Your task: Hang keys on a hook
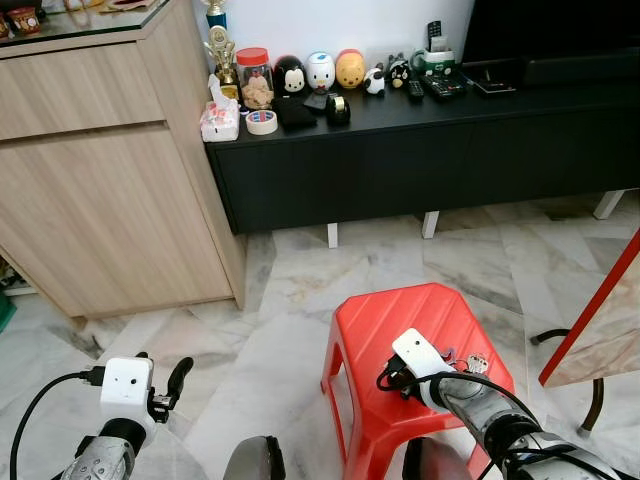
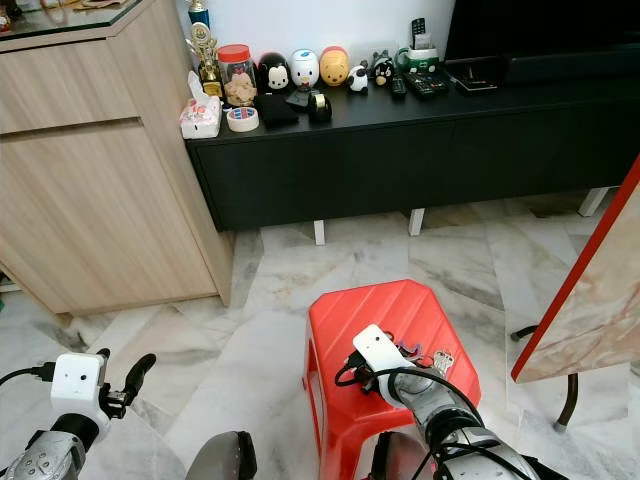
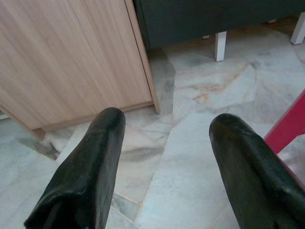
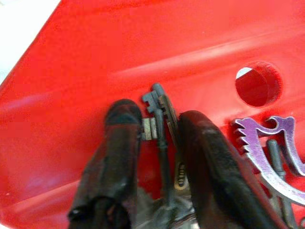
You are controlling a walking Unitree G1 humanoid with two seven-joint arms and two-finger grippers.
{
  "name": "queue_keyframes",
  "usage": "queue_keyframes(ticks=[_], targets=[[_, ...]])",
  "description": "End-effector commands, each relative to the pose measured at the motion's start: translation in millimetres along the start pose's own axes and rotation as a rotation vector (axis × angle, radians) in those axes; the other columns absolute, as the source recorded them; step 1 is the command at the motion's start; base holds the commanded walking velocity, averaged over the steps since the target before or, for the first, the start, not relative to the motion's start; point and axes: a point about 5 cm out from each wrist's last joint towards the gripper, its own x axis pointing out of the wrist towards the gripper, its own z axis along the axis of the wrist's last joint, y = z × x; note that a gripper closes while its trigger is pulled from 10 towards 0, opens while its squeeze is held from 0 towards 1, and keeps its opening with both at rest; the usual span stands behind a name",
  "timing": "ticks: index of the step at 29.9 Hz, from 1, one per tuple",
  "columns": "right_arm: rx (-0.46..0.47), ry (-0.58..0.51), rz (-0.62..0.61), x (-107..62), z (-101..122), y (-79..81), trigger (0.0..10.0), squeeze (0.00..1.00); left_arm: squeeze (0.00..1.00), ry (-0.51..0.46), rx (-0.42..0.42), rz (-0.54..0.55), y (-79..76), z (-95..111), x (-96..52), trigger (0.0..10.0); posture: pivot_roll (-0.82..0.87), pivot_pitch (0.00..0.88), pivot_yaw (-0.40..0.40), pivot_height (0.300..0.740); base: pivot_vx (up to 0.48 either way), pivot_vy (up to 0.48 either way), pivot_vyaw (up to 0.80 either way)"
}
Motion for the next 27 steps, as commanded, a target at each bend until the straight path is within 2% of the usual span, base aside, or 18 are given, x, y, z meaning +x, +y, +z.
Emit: queue_keyframes(ticks=[1,5,8,11,17,20,21,27], targets=[[0.054,0.094,0.011,0.6,-25,8.4,0.0,0.0,0.0,-0.001,0.019,0.001,0.8,3,1.2,10.0,0.19,0.02,0.051,0.591,0.0,0.0,0.0],[0.102,0.061,-0.003,1.4,-21,8.9,0.0,0.0,0.0,-0.001,0.015,0.004,-0.5,2,2.2,10.0,0.19,0.014,0.047,0.591,0.0,0.0,0.0],[0.187,-0.005,-0.048,1.4,-13,4.8,0.0,0.0,0.0,-0.007,0.013,0.014,-1.0,2,5.4,10.0,0.18,0.003,0.037,0.591,0.0,0.0,0.0],[0.227,-0.035,-0.065,1.2,-10,2.8,0.0,0.0,0.0,-0.008,0.01,0.019,-0.9,2,8.1,10.0,0.17,0.0,0.035,0.591,0.0,0.0,0.0],[0.267,-0.068,-0.111,-0.6,-8,-3.8,0.0,0.0,0.0,-0.011,0.003,0.027,-2.0,2,13.4,10.0,0.15,0.0,0.022,0.591,0.0,0.0,0.0],[0.352,-0.15,-0.148,-2.9,0,-11.3,0.0,0.0,0.0,-0.016,-0.005,0.042,-2.0,2,16.7,10.0,0.14,0.0,0.012,0.591,0.0,0.0,0.0],[0.352,-0.15,-0.148,-2.9,0,-11.3,0.0,0.0,0.0,-0.016,-0.005,0.042,-2.0,2,16.7,10.0,0.14,0.0,0.012,0.591,0.0,0.0,0.0],[0.438,-0.318,-0.199,-7.8,17,-20.4,0.0,0.0,0.0,-0.02,-0.022,0.064,-4.1,-1,21.6,10.0,0.13,0.0,-0.007,0.591,0.0,0.0,0.0]])
